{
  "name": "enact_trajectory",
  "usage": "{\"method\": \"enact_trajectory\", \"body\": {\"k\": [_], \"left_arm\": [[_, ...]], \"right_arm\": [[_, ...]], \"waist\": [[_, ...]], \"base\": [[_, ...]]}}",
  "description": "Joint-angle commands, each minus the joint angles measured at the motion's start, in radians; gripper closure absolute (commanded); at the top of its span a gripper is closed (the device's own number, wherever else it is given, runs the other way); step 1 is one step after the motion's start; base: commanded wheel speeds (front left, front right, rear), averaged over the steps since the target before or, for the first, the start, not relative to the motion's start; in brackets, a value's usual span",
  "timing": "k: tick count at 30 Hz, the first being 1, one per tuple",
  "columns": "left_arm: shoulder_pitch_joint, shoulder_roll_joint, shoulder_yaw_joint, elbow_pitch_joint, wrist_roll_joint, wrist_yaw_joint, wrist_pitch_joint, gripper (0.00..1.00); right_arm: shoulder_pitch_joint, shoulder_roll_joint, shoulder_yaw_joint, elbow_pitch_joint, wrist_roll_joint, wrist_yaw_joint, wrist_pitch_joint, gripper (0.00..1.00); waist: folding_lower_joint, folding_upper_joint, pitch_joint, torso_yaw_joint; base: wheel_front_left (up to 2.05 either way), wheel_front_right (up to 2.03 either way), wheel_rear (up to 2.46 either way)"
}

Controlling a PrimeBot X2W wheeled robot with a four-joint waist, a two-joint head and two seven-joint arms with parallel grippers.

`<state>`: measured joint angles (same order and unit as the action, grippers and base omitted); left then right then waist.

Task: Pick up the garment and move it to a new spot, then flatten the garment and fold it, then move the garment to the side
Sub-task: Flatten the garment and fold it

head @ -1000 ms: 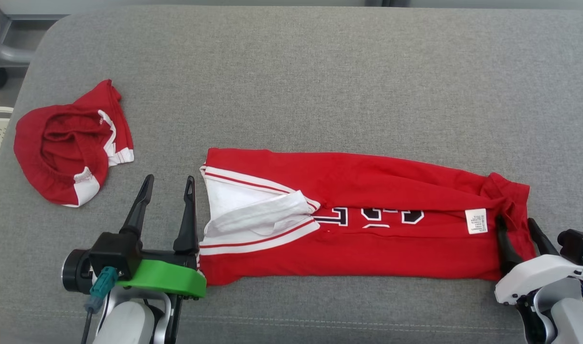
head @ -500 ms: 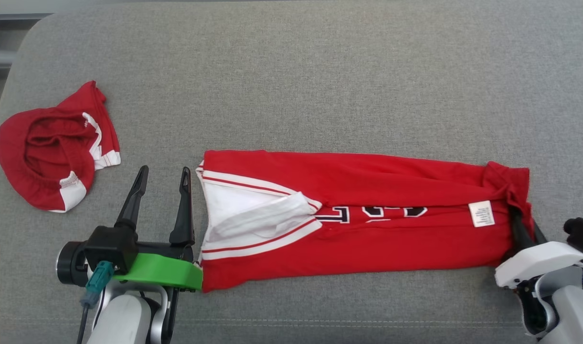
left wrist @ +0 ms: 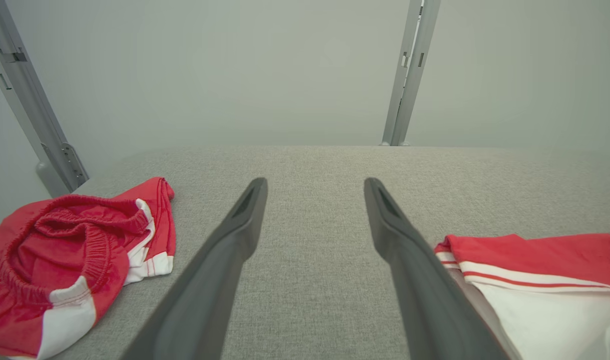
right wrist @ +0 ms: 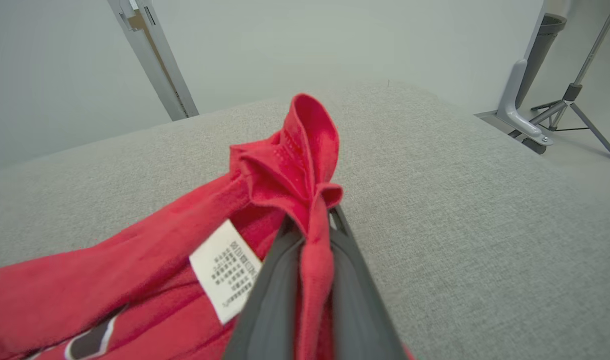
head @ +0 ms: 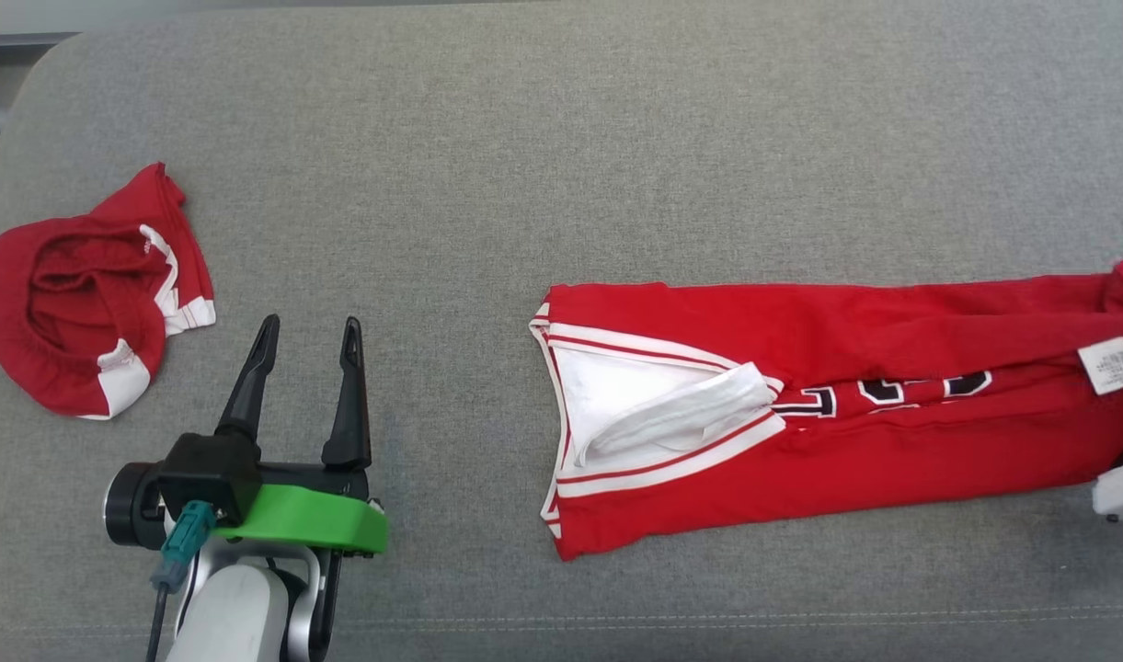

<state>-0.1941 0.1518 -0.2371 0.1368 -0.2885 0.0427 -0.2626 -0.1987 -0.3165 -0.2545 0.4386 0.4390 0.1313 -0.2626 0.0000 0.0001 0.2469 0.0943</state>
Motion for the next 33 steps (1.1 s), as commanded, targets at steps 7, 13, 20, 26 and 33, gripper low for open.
{"method": "enact_trajectory", "body": {"k": [7,13,20,26,33], "left_arm": [[0.014,-0.005,0.018,0.007,0.018,-0.012,-0.002,0.00],[0.000,-0.020,0.007,0.016,0.026,-0.025,-0.002,0.00],[-0.008,-0.037,0.001,0.034,0.032,-0.042,-0.002,0.00],[-0.011,-0.052,-0.001,0.041,0.039,-0.053,-0.002,0.00],[-0.014,-0.063,0.009,0.043,0.047,-0.059,-0.002,0.00]], "right_arm": [[0.014,0.091,0.174,-0.220,-0.028,-0.001,0.026,1.00],[0.005,0.162,0.406,-0.367,-0.033,-0.001,0.099,1.00],[-0.041,0.217,0.622,-0.341,0.009,-0.001,0.110,1.00],[-0.077,0.238,0.686,-0.246,0.031,-0.001,0.087,1.00],[-0.124,0.255,0.760,-0.129,0.078,-0.001,0.065,0.00]], "waist": [[0.0000,-0.0001,-0.018,-0.012],[0.0000,-0.0001,-0.021,0.008],[0.0000,-0.0001,-0.026,0.050],[0.0000,-0.0001,-0.025,0.079],[0.0000,-0.0001,-0.012,0.092]], "base": [[0.00,0.00,0.00],[0.00,0.00,0.00],[0.00,0.00,0.00],[0.00,0.00,0.00],[0.00,0.00,0.00]]}}
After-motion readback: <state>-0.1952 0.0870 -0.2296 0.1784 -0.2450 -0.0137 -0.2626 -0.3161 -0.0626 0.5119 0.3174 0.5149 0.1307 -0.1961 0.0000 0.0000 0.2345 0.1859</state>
